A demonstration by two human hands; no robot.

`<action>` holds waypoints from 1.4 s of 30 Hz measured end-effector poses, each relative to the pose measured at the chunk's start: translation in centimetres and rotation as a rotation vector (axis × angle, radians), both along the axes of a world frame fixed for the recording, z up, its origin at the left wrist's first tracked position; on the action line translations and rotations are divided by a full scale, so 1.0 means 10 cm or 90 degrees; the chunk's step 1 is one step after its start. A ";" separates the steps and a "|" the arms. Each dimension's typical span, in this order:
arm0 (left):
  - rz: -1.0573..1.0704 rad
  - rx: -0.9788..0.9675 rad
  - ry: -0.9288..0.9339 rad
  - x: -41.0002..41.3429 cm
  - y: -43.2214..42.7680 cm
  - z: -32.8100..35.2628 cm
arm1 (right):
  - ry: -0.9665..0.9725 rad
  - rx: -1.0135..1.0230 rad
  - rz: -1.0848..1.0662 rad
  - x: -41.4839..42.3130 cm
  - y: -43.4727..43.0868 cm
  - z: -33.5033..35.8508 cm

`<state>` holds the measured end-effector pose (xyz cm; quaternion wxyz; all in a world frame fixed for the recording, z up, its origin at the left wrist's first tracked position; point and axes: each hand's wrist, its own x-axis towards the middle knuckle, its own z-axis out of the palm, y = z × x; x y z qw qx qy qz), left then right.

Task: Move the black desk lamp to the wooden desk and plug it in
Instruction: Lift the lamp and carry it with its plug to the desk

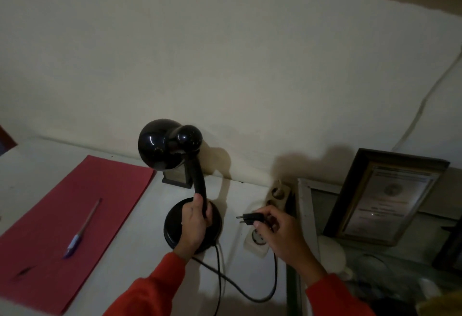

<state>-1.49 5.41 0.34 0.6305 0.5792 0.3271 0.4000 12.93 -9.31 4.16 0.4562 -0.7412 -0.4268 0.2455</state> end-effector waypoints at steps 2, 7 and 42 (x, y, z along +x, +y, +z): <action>-0.011 -0.003 0.002 -0.07 0.04 0.03 | -0.011 0.000 0.008 0.00 0.00 0.00; -0.034 -0.083 -0.032 -0.20 0.12 0.11 | -0.025 0.008 0.022 -0.02 0.01 0.01; -0.204 -0.072 -0.056 -0.59 -0.36 1.24 | 0.073 0.272 -0.067 -0.65 -0.52 1.09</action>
